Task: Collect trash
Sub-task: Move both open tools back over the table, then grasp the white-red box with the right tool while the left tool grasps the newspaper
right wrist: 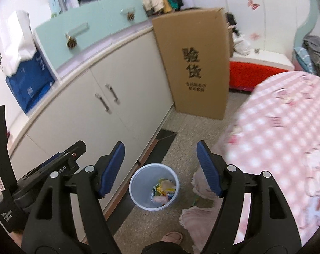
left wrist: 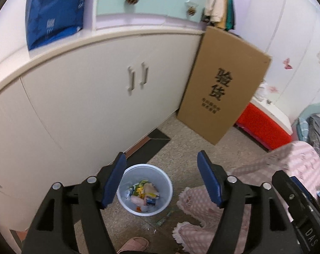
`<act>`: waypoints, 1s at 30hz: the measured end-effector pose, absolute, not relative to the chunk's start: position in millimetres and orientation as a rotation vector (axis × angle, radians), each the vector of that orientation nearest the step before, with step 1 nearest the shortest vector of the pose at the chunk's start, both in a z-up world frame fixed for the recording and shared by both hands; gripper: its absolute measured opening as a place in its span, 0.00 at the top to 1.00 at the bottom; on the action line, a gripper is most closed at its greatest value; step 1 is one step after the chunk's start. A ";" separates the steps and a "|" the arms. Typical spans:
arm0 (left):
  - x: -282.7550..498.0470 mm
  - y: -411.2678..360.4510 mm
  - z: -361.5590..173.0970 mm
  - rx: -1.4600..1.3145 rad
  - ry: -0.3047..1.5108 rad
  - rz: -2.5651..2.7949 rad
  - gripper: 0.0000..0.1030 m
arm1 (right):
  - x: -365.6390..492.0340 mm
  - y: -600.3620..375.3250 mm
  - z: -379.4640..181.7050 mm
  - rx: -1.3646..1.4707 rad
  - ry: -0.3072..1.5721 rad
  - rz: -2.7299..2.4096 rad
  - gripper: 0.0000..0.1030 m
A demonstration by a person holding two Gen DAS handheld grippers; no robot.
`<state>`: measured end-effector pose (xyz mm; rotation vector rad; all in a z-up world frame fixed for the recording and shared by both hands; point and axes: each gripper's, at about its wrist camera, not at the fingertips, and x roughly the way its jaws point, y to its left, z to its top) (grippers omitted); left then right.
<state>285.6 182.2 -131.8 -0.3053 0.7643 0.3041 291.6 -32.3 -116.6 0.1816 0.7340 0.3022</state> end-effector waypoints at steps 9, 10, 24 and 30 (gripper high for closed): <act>253.4 79.2 -86.9 -0.206 0.703 0.121 0.29 | 232.3 -129.7 -78.4 0.206 0.628 0.179 0.30; 252.5 66.7 -84.3 -0.198 0.703 0.095 0.28 | 225.5 -144.8 -75.6 0.207 0.617 0.157 0.30; 259.0 -129.3 -102.6 -0.052 0.755 -0.285 0.24 | 181.9 -333.9 -92.6 0.259 0.616 -0.089 0.25; 278.8 -178.7 -117.1 -0.011 0.771 -0.339 0.24 | 192.0 -363.9 -107.1 0.190 0.653 -0.117 0.22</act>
